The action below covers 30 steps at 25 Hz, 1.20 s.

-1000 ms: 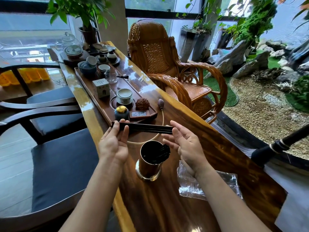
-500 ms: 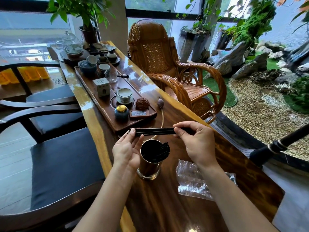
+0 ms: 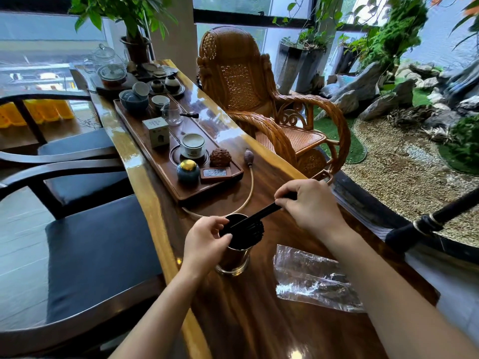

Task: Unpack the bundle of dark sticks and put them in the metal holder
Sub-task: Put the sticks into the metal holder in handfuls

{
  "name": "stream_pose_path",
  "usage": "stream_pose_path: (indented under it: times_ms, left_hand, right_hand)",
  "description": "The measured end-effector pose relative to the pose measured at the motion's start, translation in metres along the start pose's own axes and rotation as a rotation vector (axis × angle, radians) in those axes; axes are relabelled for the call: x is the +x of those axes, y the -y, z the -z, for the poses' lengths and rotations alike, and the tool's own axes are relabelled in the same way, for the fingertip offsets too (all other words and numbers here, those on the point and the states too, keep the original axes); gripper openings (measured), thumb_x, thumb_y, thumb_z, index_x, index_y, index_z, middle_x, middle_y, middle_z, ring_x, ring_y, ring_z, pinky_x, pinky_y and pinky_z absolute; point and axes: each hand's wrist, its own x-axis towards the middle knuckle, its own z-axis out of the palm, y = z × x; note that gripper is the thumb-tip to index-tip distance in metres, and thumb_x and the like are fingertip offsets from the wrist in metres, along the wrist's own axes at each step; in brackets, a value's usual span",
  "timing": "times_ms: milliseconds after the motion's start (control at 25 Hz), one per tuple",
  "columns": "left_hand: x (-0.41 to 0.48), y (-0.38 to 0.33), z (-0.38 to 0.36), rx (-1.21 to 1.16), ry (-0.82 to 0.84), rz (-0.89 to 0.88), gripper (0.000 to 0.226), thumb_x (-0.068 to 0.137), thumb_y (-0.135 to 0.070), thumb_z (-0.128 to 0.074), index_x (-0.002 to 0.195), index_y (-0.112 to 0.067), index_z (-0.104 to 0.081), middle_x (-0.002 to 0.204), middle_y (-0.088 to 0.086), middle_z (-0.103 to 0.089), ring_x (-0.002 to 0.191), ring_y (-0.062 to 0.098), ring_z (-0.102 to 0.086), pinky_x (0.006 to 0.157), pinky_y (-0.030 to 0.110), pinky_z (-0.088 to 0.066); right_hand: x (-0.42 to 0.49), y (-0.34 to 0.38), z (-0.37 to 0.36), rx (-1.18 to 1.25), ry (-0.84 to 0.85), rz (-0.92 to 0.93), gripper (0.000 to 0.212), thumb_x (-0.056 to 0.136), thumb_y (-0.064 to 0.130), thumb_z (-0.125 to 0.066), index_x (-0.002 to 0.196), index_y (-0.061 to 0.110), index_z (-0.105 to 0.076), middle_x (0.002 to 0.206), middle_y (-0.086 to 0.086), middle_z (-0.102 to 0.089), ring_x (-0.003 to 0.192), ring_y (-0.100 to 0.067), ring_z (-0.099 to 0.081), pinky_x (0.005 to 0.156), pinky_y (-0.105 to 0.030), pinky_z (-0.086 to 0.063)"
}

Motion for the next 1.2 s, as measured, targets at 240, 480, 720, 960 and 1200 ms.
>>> stream_pose_path:
  times_ms: [240,480,720,960,1200]
  left_hand:
    - [-0.014,0.005,-0.021,0.235,0.051,-0.137,0.040,0.073,-0.027,-0.086,0.111,-0.024,-0.074,0.094,-0.011,-0.060,0.092,0.012,-0.058,0.077,0.029,-0.053]
    - [-0.016,0.005,-0.032,0.241,-0.003,-0.198,0.027,0.076,-0.020,-0.082,0.102,-0.024,-0.079,0.097,-0.008,-0.072,0.091,0.016,-0.058,0.071,0.034,-0.054]
    - [-0.017,0.008,-0.038,0.261,-0.043,-0.261,0.023,0.076,-0.016,-0.083,0.097,-0.024,-0.080,0.092,-0.008,-0.073,0.083,0.012,-0.056,0.066,0.024,-0.045]
    - [-0.016,0.006,-0.033,0.208,-0.064,-0.238,0.017,0.077,-0.015,-0.083,0.092,-0.022,-0.079,0.092,-0.009,-0.074,0.086,0.011,-0.062,0.071,0.034,-0.056]
    - [-0.008,0.003,-0.035,0.197,-0.095,-0.200,0.018,0.080,-0.013,-0.081,0.098,-0.017,-0.079,0.094,-0.001,-0.076,0.089,0.020,-0.067,0.076,0.041,-0.057]
  right_hand:
    - [0.030,0.014,-0.059,-0.155,0.228,0.070,0.010,0.083,0.015,-0.076,0.091,0.018,-0.082,0.093,-0.005,-0.080,0.093,-0.024,-0.072,0.089,-0.036,-0.057]
    - [0.029,0.008,-0.112,-0.291,0.502,0.183,0.021,0.086,0.012,-0.066,0.103,0.018,-0.077,0.102,-0.011,-0.075,0.102,-0.033,-0.067,0.089,-0.039,-0.055]
    - [0.021,-0.006,-0.092,-0.057,0.336,0.179,0.017,0.087,0.015,-0.070,0.102,0.015,-0.079,0.101,-0.004,-0.079,0.095,-0.022,-0.071,0.089,-0.036,-0.055]
    - [-0.013,-0.053,-0.066,0.219,-0.003,-0.229,0.010,0.090,0.019,-0.074,0.097,0.022,-0.080,0.091,0.008,-0.078,0.078,-0.010,-0.072,0.077,-0.022,-0.058]
    - [-0.027,-0.060,-0.090,0.309,0.189,-0.406,0.014,0.090,0.024,-0.073,0.101,0.018,-0.079,0.095,0.000,-0.078,0.082,-0.020,-0.074,0.082,-0.046,-0.061]
